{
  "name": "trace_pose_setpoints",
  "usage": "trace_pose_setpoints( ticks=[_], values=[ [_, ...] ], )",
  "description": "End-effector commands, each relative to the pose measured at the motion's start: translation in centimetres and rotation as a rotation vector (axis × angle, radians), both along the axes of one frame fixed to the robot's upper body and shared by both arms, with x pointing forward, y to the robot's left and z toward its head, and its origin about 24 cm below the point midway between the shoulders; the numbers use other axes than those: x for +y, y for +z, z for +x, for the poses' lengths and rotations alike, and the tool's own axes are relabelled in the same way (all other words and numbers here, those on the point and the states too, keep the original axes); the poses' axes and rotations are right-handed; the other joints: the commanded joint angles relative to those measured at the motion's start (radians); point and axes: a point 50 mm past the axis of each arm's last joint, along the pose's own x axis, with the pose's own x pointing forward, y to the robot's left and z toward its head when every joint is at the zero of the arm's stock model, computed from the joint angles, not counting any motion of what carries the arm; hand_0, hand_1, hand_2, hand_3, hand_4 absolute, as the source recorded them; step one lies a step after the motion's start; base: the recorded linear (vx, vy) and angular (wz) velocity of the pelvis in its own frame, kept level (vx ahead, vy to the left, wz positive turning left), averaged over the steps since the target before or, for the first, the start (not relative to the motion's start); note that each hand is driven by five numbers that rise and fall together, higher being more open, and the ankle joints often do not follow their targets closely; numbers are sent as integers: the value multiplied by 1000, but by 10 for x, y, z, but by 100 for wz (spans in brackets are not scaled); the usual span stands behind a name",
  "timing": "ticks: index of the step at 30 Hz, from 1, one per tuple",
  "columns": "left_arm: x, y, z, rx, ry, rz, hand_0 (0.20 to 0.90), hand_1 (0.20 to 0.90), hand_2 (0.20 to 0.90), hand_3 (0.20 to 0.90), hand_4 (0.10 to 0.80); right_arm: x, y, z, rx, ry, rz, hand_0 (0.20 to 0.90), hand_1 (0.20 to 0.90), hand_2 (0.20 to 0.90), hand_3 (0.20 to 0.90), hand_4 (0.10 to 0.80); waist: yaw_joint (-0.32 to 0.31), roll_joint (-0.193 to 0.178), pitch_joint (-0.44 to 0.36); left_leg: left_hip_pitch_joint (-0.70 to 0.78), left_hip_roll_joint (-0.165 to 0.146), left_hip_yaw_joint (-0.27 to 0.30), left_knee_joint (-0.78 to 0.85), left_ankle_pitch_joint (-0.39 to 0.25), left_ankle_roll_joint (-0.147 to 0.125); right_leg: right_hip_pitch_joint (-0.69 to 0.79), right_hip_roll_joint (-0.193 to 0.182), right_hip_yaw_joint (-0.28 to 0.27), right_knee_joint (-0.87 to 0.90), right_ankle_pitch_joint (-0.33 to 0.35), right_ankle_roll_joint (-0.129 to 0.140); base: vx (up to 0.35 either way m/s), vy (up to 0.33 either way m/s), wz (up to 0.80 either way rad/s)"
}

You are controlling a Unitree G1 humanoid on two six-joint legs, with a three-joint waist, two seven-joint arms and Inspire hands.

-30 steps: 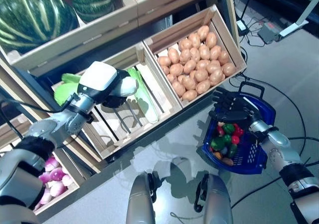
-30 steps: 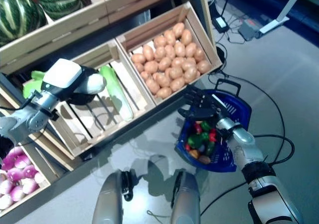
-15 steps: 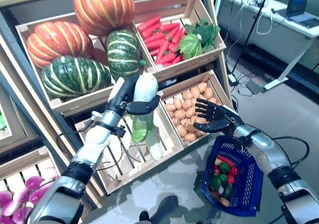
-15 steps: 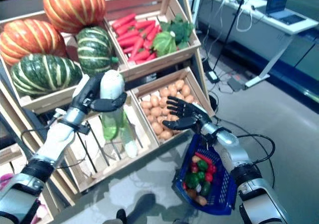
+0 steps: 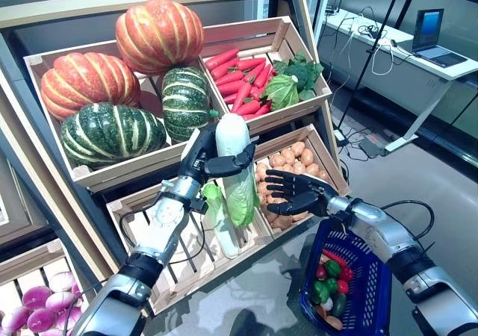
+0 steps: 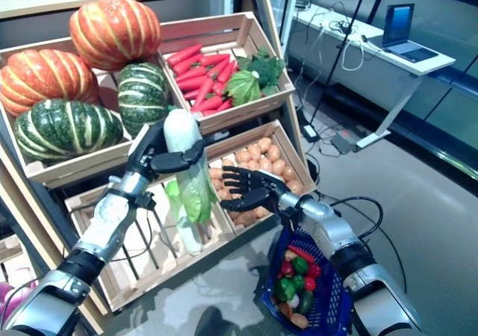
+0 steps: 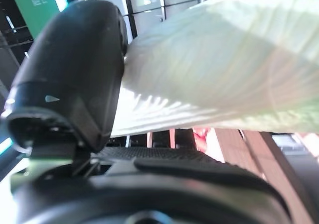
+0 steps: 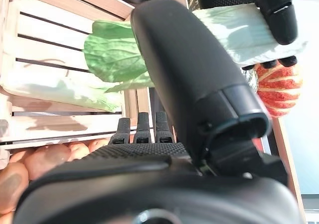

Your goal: Put vegetables into the basket

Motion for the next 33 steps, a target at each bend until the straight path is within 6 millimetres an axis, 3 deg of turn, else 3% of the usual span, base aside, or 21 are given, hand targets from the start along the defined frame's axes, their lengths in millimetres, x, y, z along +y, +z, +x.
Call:
trace_pose_setpoints(
  ticks=[1,9,18,26,27,28,29,33],
  values=[
    [-20,47,7,-190,-87,-128,300,300,300,300,400,32,47,22,-147,76,61,900,900,900,900,800,-1,20,-104,15,-16,-11,1,-114,47,-59,58,16,-3,15,-96,49,-20,3],
    [-37,34,3,-119,-162,-170,300,300,300,300,400,51,52,25,-130,76,104,900,900,900,900,800,10,21,-107,29,-14,-18,1,-122,45,-44,61,8,-3,8,-99,48,-18,1],
    [-57,24,-2,-58,-305,-235,300,300,300,300,400,73,51,23,8,214,274,900,900,900,900,800,30,21,-113,37,-13,-30,1,-128,44,-32,59,-7,-3,2,-102,8,0,2],
    [-75,16,-7,-11,-439,-305,300,300,300,300,400,79,51,27,64,290,309,900,900,900,900,800,39,21,-120,44,-13,-37,1,-133,43,-27,59,-9,-3,-2,-101,0,1,3],
    [-78,16,-7,-10,-453,-309,300,300,300,300,400,79,51,29,64,292,316,719,719,719,719,679,40,21,-121,45,-13,-38,1,-134,43,-26,59,-9,-3,-3,-101,0,0,0],
    [-81,16,-9,-8,-473,-314,300,300,300,300,400,81,52,30,64,295,333,352,352,352,352,435,42,21,-122,47,-12,-38,1,-136,42,-24,59,-9,-3,-4,-102,0,0,0],
    [-84,16,-10,-6,-483,-318,300,300,300,300,400,82,54,31,63,296,344,300,300,300,300,400,43,21,-123,48,-12,-41,1,-137,42,-23,60,-9,-3,-4,-101,0,0,0],
    [-89,14,-12,6,-505,-329,300,300,300,300,400,83,57,34,59,280,369,300,300,300,300,400,45,22,-126,53,-12,-44,1,-141,42,-18,60,-6,-3,-6,-101,0,0,0]
  ],
)
